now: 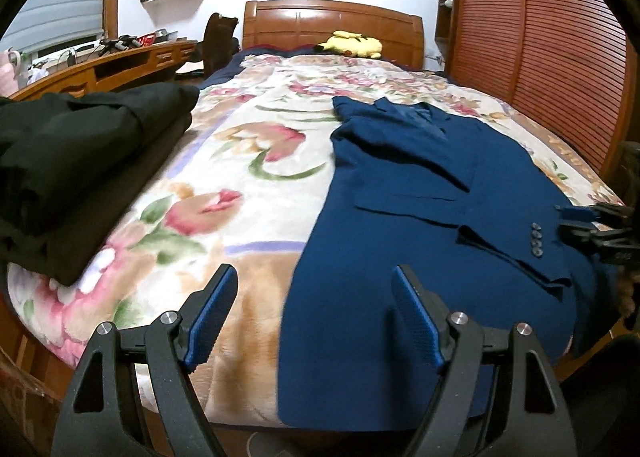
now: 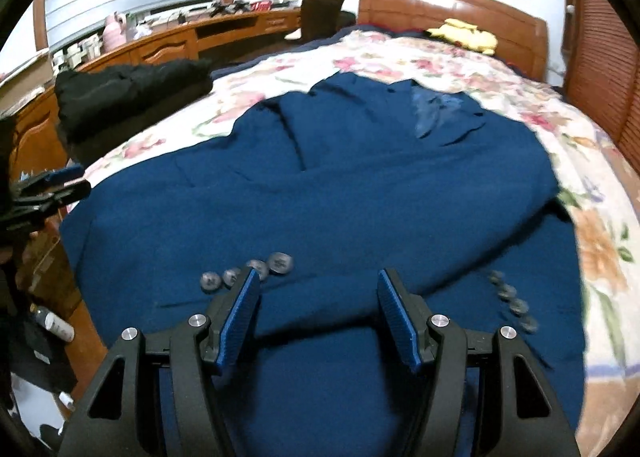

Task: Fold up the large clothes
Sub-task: 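Close the left tool on the jacket hem while the right tool grasps the hem too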

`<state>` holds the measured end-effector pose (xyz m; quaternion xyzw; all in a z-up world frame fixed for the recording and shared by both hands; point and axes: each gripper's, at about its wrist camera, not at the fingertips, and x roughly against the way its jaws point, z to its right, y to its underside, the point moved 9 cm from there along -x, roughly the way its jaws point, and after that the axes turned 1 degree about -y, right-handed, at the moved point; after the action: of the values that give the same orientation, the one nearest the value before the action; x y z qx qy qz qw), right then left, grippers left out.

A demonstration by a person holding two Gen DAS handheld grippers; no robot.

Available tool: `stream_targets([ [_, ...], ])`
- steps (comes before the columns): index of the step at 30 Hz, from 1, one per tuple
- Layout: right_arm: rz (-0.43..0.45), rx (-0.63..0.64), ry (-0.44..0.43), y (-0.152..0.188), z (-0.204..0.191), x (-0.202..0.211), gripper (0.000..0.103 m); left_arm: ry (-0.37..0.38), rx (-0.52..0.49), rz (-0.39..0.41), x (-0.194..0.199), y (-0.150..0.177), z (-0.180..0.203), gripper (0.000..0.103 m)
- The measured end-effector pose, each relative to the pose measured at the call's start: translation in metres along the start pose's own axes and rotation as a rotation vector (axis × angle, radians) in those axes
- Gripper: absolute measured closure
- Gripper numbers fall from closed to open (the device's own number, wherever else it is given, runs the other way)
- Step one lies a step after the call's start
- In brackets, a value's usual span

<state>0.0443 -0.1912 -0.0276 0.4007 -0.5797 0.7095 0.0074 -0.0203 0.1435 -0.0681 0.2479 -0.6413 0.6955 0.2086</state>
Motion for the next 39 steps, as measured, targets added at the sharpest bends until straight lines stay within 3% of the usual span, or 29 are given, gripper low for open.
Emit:
stream_targets([
  [10,-0.009,-0.032,0.173,0.049,0.06,0.071,0.039,-0.006,-0.01,0.005,-0.003,0.009,-0.006,0.023],
  [14,-0.041,-0.081,0.222,0.077,0.082,0.075,0.039,-0.003,-0.04,-0.009,-0.006,0.012,-0.003,0.031],
  [19,-0.083,-0.137,0.24,0.099,0.103,0.063,0.037,-0.002,-0.063,-0.029,-0.009,0.017,-0.001,0.034],
  [27,-0.053,-0.176,0.21,0.109,0.104,0.07,0.033,0.001,-0.064,-0.044,-0.011,0.022,-0.001,0.034],
  [33,-0.053,-0.151,0.208,0.114,0.104,0.071,0.033,0.028,-0.055,-0.034,-0.008,0.024,0.001,0.05],
  [36,-0.052,-0.144,0.198,0.113,0.1,0.072,0.033,0.055,-0.049,-0.035,-0.006,0.025,0.003,0.067],
  [39,-0.048,-0.154,0.17,0.116,0.098,0.075,0.033,0.049,-0.07,-0.04,-0.004,0.027,0.008,0.07],
])
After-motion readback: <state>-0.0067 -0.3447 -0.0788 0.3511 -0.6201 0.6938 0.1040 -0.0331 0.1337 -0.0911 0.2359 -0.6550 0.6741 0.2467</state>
